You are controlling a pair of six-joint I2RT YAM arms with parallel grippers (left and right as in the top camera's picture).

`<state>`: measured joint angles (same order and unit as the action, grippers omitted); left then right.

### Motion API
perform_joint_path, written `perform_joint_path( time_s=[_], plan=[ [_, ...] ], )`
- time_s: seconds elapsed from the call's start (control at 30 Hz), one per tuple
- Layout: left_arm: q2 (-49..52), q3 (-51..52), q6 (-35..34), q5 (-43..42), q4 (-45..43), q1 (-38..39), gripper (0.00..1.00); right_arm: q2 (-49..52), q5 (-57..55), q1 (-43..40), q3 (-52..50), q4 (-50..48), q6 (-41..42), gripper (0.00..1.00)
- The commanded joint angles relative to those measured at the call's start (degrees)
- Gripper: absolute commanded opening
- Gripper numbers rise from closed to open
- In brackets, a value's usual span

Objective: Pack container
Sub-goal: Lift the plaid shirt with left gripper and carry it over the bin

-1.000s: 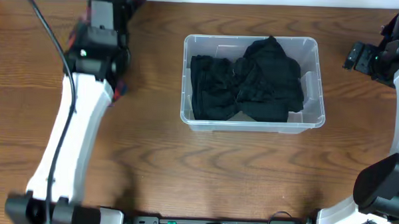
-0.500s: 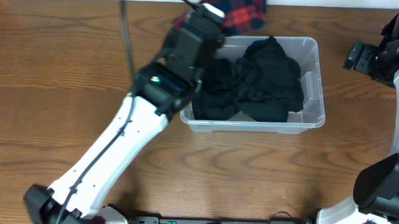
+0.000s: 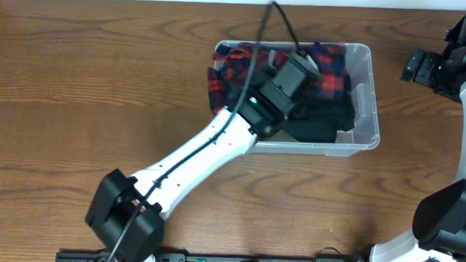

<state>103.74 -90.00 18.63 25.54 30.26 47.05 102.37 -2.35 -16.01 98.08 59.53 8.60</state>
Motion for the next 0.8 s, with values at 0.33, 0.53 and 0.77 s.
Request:
perform_joint_path(
  time_s=[0.33, 0.53, 0.77],
  plan=[
    [1.84, 0.07, -1.99, -6.27, 2.23, 3.17, 0.06, 0.24, -0.22, -0.15, 0.04, 0.09, 0.79, 0.99],
    [3.32, 0.07, -7.41, -6.75, 2.23, 3.19, 0.16, 0.24, -0.22, -0.15, 0.04, 0.09, 0.79, 0.99],
    [2.99, -0.04, -10.62, -7.52, 1.57, 3.37, 0.58, 0.24, -0.22, -0.15, 0.04, 0.09, 0.79, 0.99]
  ],
)
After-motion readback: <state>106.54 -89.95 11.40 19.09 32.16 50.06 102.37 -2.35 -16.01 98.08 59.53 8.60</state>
